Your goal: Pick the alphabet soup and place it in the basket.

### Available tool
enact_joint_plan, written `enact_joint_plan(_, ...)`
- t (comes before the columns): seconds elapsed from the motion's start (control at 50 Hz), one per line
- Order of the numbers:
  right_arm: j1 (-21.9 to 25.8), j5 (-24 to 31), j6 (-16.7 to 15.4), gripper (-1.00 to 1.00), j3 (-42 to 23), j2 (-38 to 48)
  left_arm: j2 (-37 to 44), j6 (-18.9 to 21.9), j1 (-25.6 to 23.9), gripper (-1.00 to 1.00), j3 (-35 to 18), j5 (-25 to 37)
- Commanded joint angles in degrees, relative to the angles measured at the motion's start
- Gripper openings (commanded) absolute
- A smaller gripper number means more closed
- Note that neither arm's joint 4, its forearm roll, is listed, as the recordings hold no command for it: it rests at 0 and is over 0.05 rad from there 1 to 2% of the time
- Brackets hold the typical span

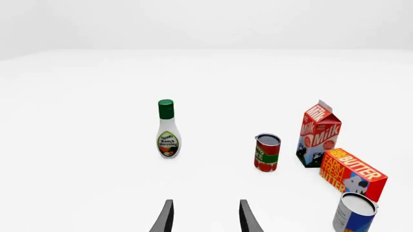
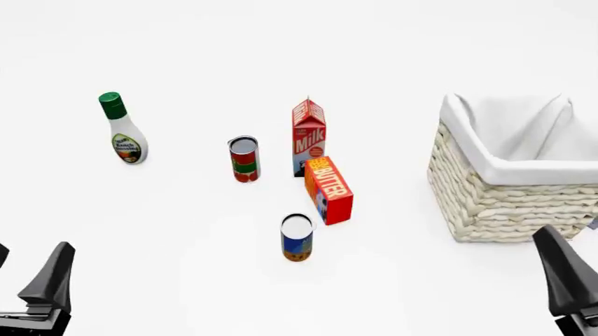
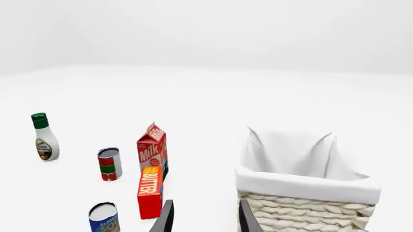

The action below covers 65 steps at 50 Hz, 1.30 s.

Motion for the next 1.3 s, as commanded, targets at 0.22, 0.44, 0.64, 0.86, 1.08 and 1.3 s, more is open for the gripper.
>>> enact_joint_plan(0.22, 7.27, 1.75, -0.97, 1.00, -3.12, 0.02, 0.00, 0.00, 0.00, 1.00, 0.00, 0.00)
enact_joint_plan(0.44, 11.76, 2.44, -2.20, 1.00, -4.54, 0.14, 0.00, 0.00, 0.00, 1.00, 0.00, 0.00)
enact_joint_plan(0.64, 15.47, -1.85, -3.05, 1.00, -4.17, 4.24, 0.00, 0.00, 0.00, 1.00, 0.00, 0.00)
enact_joint_plan(0.86, 18.39, -8.72, -3.48, 1.00, -3.88, 10.88, 0.00, 0.00, 0.00, 1.00, 0.00, 0.00)
enact_joint_plan(1.08, 19.90, -14.28, -3.81, 1.00, -3.12, 16.36, 0.00, 0.00, 0.00, 1.00, 0.00, 0.00)
enact_joint_plan(1.3, 21.28, -20.14, -4.26, 1.00, -2.96, 22.85, 0.00, 0.00, 0.00, 1.00, 0.00, 0.00)
